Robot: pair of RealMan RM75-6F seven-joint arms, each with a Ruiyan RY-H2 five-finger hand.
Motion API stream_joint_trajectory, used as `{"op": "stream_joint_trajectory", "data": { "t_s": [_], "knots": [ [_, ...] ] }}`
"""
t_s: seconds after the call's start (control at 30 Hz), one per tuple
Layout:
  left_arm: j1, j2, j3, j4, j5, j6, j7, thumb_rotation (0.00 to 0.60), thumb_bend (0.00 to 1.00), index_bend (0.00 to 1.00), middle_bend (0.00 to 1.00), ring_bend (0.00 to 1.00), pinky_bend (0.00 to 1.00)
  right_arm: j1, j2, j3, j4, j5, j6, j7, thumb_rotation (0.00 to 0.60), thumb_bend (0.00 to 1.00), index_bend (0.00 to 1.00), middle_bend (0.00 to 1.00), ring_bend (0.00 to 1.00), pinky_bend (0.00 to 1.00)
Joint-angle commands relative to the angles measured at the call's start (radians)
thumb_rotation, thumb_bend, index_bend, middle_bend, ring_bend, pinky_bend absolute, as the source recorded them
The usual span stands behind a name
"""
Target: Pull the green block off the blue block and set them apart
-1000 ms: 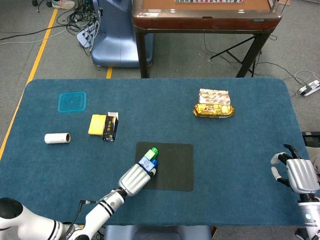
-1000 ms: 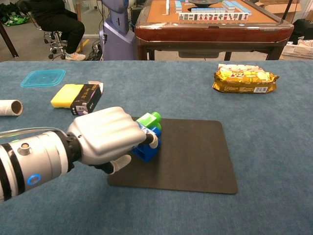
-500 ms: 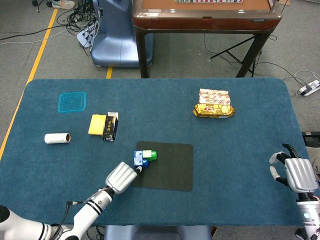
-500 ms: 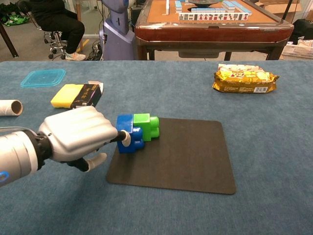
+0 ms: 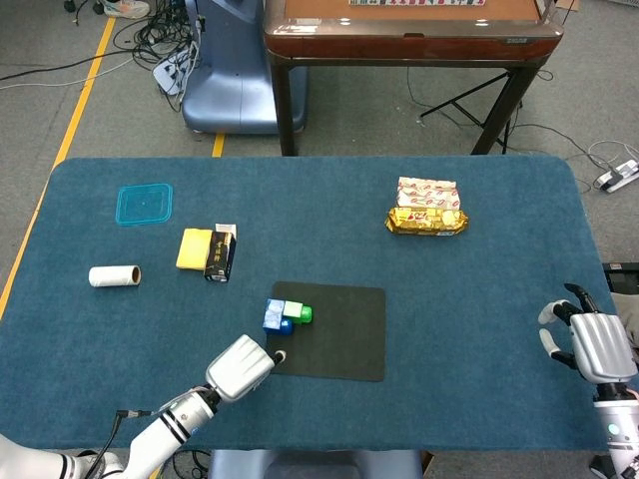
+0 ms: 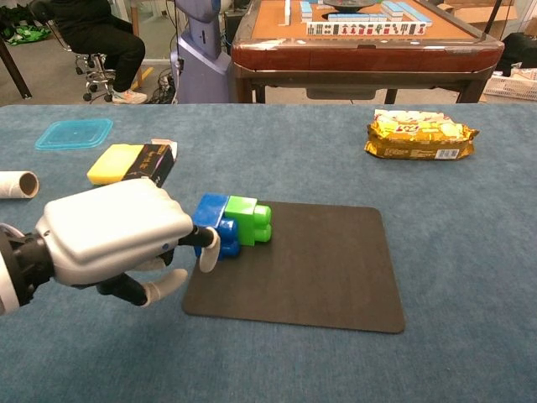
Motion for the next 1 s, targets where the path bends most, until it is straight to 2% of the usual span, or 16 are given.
{"op": "stream_joint_trajectory", "data": {
  "t_s": [0.03,0.13,0.2,0.33,0.47,0.73,1.0],
  "knots": [
    [0.017,-0.002,-0.031,0.014,0.065,0.023,-0.085,0.600,0.48,0.42,1.00,1.00,1.00,0.001,0.003,0.001,-0.004,-0.001,0.001,-0.002,0.600,0.35,0.54,0.51,0.57,0.62],
    [0.017,-0.030,-0.087,0.048,0.078,0.037,-0.123,0.600,0.43,0.41,1.00,1.00,1.00,0.001,0.008,0.003,-0.011,-0.001,0.005,-0.005,0.600,0.35,0.54,0.51,0.57,0.62],
    [0.013,-0.047,-0.128,0.061,0.040,0.020,-0.127,0.600,0.38,0.39,1.00,1.00,1.00,-0.001,0.012,0.004,-0.017,-0.001,0.009,-0.007,0.600,0.35,0.54,0.51,0.57,0.62],
    [-0.008,-0.066,-0.207,0.048,-0.108,-0.046,-0.048,0.600,0.26,0.24,1.00,1.00,1.00,-0.004,0.021,0.005,-0.025,0.001,0.014,-0.010,0.600,0.35,0.54,0.51,0.57,0.62],
    [-0.042,-0.090,-0.266,0.036,-0.255,-0.098,0.047,0.600,0.17,0.18,1.00,1.00,1.00,-0.006,0.027,0.006,-0.029,0.004,0.015,-0.010,0.600,0.35,0.54,0.51,0.57,0.62],
    [-0.131,-0.144,-0.342,0.046,-0.505,-0.148,0.192,0.600,0.15,0.18,1.00,1.00,1.00,-0.013,0.057,0.014,-0.051,0.004,0.035,0.003,0.600,0.35,0.54,0.51,0.57,0.62],
    [-0.182,-0.175,-0.375,0.103,-0.637,-0.144,0.214,0.600,0.15,0.21,1.00,1.00,1.00,-0.021,0.056,0.010,-0.037,0.014,0.032,0.021,0.600,0.35,0.54,0.51,0.57,0.62]
  ]
}}
